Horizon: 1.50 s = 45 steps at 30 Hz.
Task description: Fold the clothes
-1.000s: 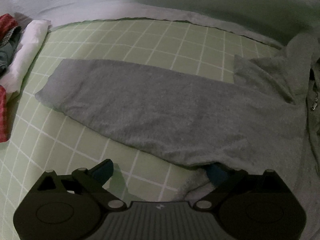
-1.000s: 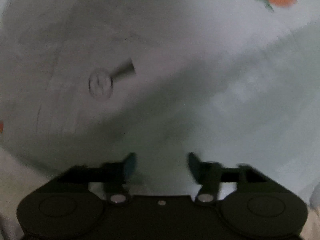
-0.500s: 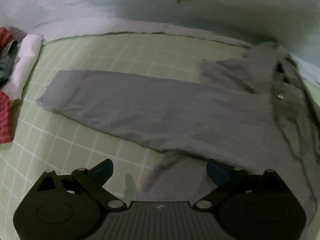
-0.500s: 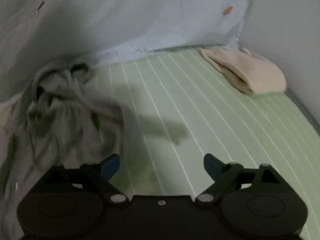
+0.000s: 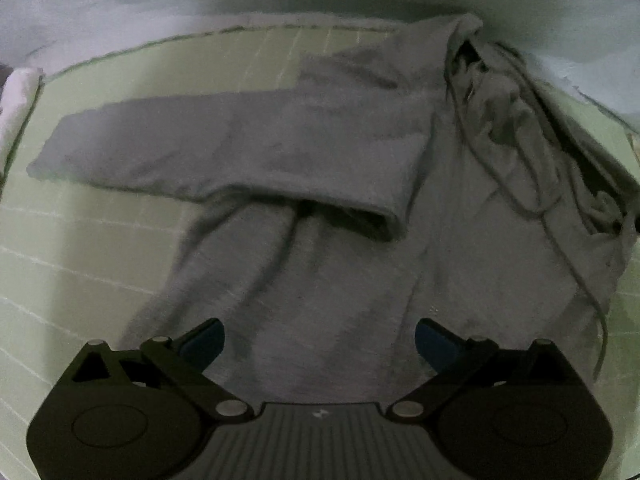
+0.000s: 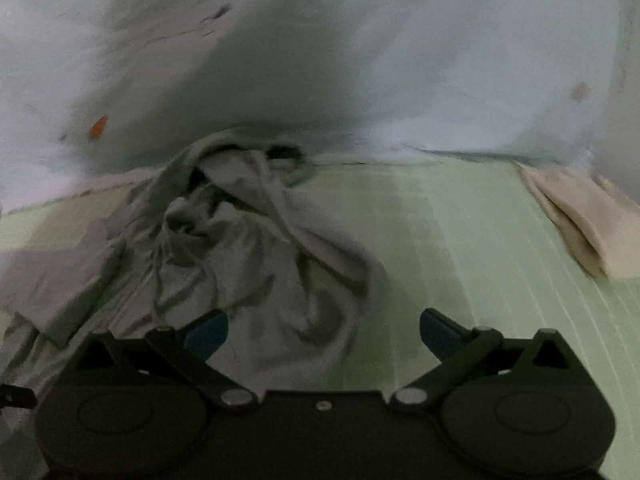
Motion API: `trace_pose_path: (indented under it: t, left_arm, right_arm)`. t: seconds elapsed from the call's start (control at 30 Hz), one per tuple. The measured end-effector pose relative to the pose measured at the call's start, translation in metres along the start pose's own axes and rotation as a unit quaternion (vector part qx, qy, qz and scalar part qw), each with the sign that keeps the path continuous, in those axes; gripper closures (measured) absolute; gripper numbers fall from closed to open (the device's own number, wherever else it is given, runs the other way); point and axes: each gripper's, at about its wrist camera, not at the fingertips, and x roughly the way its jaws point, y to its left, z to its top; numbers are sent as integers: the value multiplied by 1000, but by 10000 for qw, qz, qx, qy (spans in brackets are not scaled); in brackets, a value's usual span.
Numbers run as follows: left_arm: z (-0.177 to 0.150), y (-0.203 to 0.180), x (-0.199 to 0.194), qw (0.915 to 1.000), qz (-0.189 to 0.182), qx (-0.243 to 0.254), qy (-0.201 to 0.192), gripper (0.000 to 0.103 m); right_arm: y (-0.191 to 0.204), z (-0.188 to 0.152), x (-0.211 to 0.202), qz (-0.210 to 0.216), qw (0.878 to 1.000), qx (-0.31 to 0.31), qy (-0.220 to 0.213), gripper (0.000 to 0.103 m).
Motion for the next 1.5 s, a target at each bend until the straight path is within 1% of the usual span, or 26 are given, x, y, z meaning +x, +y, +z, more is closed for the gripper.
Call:
trace_pose_path:
  t: [0.07, 0.1, 0.17, 0.2, 0.23, 0.27, 0.3, 0.33, 0.37, 0.4, 0.43, 0.47, 0.57, 0.67, 0.77, 0.83, 0.87, 0.97, 1.07, 1.17, 1.27, 1.33, 1.37, 1.43, 1.47, 1.5]
  left_arm:
    - [-1, -6, 9, 9999, 62, -113, 83, 2]
    - [0, -9, 13, 9997, 106, -173, 117, 0]
    - [2, -17, 17, 9993, 304, -175, 105, 0]
    - [3, -21, 19, 9992, 371, -150, 93, 0]
    - [4, -24, 20, 9990, 429, -127, 77, 0]
    - [5, -25, 21, 9989, 433, -157, 85, 0]
    - [6, -24, 22, 9988, 424, -200, 99, 0]
    - [7, -24, 22, 9989, 414, -187, 108, 0]
    - [7, -24, 22, 9990, 403, -161, 116, 0]
    - [7, -24, 22, 9991, 393, -134, 123, 0]
    - [8, -24, 22, 9991, 395, -135, 123, 0]
    - [9, -24, 23, 9990, 394, -131, 134, 0]
    - [10, -25, 23, 9990, 389, -107, 177, 0]
    - [12, -24, 24, 9992, 357, -32, 183, 0]
    - [12, -23, 24, 9993, 335, 18, 148, 0]
    - [12, -22, 22, 9995, 279, 25, 174, 0]
    - [12, -21, 20, 9996, 185, 57, 182, 0]
    - [7, -18, 0, 9994, -270, 192, -60, 0]
    - [-1, -17, -29, 9970, -390, 426, -521, 0]
    - [-16, -18, -52, 9925, -447, 746, -860, 0]
    - [-34, -17, -66, 9893, -587, 870, -1014, 0]
    - [-46, -17, -71, 9878, -741, 910, -1027, 0]
    - [-51, -20, -73, 9871, -809, 927, -1020, 0]
    - [-61, -26, -77, 9856, -932, 977, -1019, 0]
    - [-65, -29, -79, 9846, -985, 1013, -1025, 0]
    - [-69, -33, -81, 9836, -1038, 1050, -1032, 0]
  right_arm:
    - [6, 14, 20, 46, 9990, -441, -5, 0]
    - [10, 21, 30, 69, 9978, -662, -7, 0]
    - [15, 36, 55, 156, 9950, -984, -52, 3]
    - [17, 44, 68, 205, 9938, -1091, -66, 6]
    - [20, 52, 81, 253, 9925, -1197, -79, 13]
    - [23, 56, 93, 290, 9915, -1269, -65, 19]
    - [25, 62, 105, 335, 9906, -1328, -52, 22]
    - [25, 65, 115, 348, 9905, -1329, 26, 30]
    - [25, 68, 126, 361, 9904, -1328, 106, 43]
    - [24, 68, 134, 386, 9908, -1276, 234, 53]
    - [22, 68, 141, 411, 9910, -1222, 363, 82]
    - [18, 65, 143, 442, 9917, -1131, 424, 94]
    - [2, 54, 116, 380, 9970, -662, 123, 96]
    - [-16, 40, 62, 115, 9993, -257, -263, 96]
    - [-30, 22, 2, -395, 9979, 219, -470, 96]
    - [-37, 8, -27, -793, 9947, 462, -454, 96]
    - [-40, 0, -39, -955, 9932, 556, -368, 96]
    - [-47, -28, -64, -1326, 9881, 786, 14, 96]
    - [-42, -57, -77, -1425, 9853, 809, 480, 94]
    - [-27, -78, -91, -1375, 9844, 876, 663, 92]
    - [-10, -89, -106, -1166, 9853, 1090, 610, 84]
    - [-2, -97, -118, -1135, 9875, 947, 552, 82]
    - [3, -100, -123, -1121, 9885, 875, 523, 79]
    - [11, -108, -135, -1091, 9903, 729, 464, 71]
    - [15, -112, -141, -1076, 9911, 657, 435, 65]
    - [20, -116, -147, -1061, 9918, 584, 405, 63]
